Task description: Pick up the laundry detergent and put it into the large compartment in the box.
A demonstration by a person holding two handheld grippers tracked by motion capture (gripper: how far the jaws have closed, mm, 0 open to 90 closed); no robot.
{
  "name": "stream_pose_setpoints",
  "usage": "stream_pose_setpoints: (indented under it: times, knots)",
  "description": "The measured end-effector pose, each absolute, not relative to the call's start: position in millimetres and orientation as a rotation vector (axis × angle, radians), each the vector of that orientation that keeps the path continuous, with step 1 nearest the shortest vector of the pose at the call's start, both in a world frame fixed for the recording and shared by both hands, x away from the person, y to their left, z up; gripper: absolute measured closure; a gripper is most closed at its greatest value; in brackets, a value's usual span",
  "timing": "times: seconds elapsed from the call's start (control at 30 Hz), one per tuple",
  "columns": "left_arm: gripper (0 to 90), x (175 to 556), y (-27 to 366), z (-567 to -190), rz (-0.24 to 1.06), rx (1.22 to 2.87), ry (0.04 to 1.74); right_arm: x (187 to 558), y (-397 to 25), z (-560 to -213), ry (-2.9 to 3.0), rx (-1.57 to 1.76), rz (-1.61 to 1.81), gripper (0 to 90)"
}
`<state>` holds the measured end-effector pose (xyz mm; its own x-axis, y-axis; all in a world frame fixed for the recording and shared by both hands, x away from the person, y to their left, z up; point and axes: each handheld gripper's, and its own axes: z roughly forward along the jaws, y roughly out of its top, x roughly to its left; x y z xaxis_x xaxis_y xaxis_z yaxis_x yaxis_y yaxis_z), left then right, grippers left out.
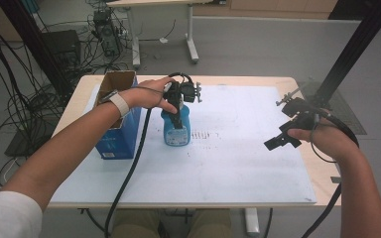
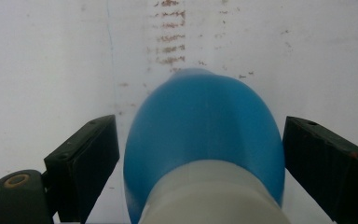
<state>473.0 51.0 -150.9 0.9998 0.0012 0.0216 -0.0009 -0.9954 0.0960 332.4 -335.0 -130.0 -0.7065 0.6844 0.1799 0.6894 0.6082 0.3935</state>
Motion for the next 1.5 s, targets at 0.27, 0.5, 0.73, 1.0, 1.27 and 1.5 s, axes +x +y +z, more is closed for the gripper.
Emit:
stream_pose_setpoints:
  times: [0.27,0.5,0.73,1.0,1.27,1.5]
  knots:
    - [15.0,472.3,50.9,-153.8,0.037,3.041,0.001,332.6,-335.3,-130.6,-2.806,-1.2,-0.696,6.7]
    - [16.5,471.5,51.8,-154.2,0.054,3.044,0.002,333.1,-334.8,-131.0,-2.805,-1.201,-0.696,6.8]
    - [19.1,469.7,50.9,-154.4,0.069,3.048,0.001,333.7,-333.5,-130.1,-2.808,-1.196,-0.695,6.8]
    - [26.4,467.5,50.5,-155.1,0.091,3.051,-0.004,332.7,-334.4,-130.1,-2.806,-1.196,-0.7,6.8]
    - [27.8,465.6,49.8,-155.2,0.108,3.054,-0.002,332.0,-335.4,-130.3,-2.804,-1.201,-0.703,6.8]
    - [28.9,464.8,50.0,-154.8,0.114,3.052,0.014,332.5,-334.5,-130.7,-2.807,-1.193,-0.701,6.7]
